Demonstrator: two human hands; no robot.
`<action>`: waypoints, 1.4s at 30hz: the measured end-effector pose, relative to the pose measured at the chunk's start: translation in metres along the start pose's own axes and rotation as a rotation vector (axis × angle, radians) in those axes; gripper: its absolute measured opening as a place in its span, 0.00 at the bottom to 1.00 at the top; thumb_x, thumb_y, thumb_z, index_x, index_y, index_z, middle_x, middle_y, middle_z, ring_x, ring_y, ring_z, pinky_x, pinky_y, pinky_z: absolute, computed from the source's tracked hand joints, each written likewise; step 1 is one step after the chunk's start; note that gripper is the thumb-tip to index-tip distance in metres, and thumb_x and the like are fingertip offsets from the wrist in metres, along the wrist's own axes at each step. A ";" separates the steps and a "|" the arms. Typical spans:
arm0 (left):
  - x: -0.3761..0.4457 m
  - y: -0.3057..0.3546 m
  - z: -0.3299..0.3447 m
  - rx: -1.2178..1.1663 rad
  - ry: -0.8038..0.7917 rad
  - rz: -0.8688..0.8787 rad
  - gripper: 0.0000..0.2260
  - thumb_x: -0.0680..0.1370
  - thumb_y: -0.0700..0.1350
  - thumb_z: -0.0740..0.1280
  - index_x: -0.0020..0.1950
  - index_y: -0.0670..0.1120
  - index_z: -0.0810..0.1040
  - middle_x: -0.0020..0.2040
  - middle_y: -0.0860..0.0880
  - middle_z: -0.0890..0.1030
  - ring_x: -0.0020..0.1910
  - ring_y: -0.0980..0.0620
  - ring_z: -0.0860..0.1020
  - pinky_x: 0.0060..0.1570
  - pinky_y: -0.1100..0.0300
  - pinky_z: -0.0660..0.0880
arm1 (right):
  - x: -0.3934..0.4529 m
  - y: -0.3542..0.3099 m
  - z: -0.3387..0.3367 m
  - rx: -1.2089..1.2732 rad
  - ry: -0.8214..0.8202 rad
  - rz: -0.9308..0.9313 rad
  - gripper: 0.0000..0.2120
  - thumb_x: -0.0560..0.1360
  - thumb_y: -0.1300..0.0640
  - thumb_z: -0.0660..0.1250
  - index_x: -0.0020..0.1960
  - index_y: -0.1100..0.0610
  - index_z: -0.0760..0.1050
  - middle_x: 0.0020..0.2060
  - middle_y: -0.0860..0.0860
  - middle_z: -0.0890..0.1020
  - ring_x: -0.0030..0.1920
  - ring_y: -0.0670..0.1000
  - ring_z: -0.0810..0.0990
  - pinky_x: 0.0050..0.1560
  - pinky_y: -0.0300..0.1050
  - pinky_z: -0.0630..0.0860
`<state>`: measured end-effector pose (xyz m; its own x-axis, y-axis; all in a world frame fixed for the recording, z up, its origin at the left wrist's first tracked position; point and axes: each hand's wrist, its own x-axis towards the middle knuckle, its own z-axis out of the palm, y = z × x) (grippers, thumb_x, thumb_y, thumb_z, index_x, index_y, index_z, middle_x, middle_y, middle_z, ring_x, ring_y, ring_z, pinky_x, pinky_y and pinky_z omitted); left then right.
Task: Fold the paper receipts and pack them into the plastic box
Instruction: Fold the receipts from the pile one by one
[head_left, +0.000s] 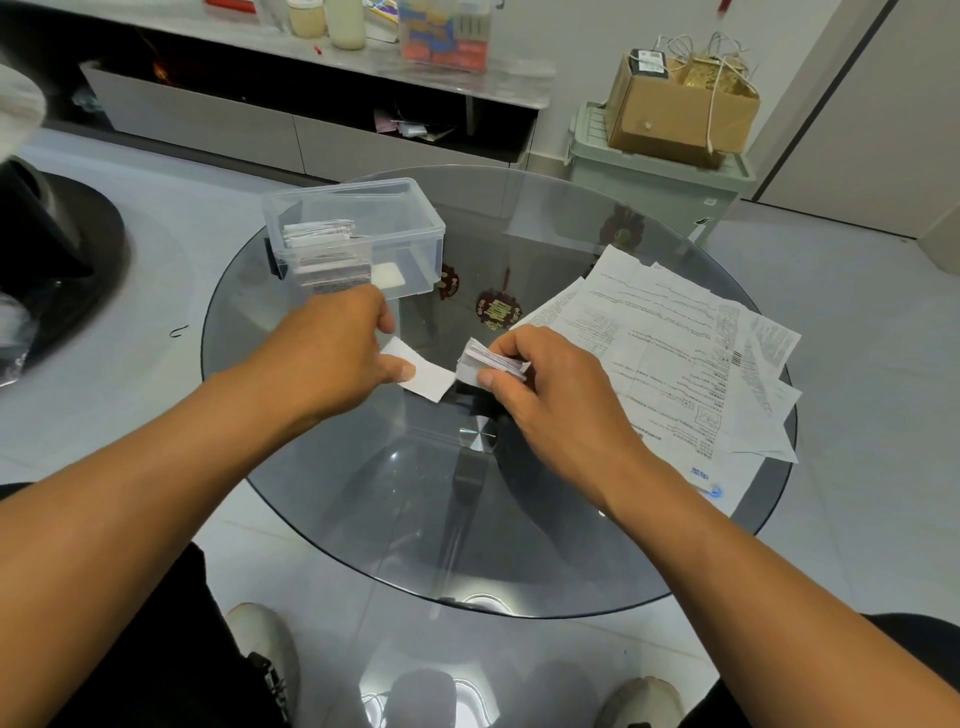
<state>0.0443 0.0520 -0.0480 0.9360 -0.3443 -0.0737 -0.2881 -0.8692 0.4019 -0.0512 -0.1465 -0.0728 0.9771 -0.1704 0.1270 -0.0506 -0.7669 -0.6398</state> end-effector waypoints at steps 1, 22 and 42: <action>0.000 0.002 0.001 -0.101 0.014 0.029 0.15 0.74 0.49 0.77 0.54 0.52 0.74 0.46 0.52 0.81 0.45 0.48 0.79 0.43 0.54 0.75 | 0.000 0.000 0.000 0.001 0.000 -0.003 0.04 0.81 0.48 0.69 0.55 0.45 0.77 0.48 0.39 0.77 0.47 0.46 0.79 0.51 0.50 0.81; -0.018 0.023 0.015 -0.265 -0.186 0.116 0.14 0.72 0.50 0.79 0.54 0.53 0.80 0.37 0.56 0.83 0.34 0.59 0.79 0.36 0.63 0.70 | -0.001 0.000 0.003 -0.043 0.017 -0.019 0.02 0.81 0.50 0.66 0.53 0.46 0.77 0.47 0.43 0.80 0.46 0.47 0.78 0.48 0.52 0.78; -0.018 0.026 0.023 -0.276 -0.106 0.203 0.13 0.77 0.43 0.72 0.59 0.56 0.77 0.39 0.58 0.84 0.38 0.60 0.80 0.44 0.59 0.78 | 0.000 -0.007 -0.010 0.399 0.051 0.269 0.03 0.84 0.53 0.62 0.52 0.52 0.72 0.49 0.51 0.83 0.40 0.48 0.87 0.36 0.45 0.85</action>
<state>0.0149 0.0270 -0.0575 0.8349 -0.5476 -0.0556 -0.3868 -0.6556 0.6485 -0.0530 -0.1477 -0.0608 0.9286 -0.3675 -0.0524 -0.2071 -0.3958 -0.8947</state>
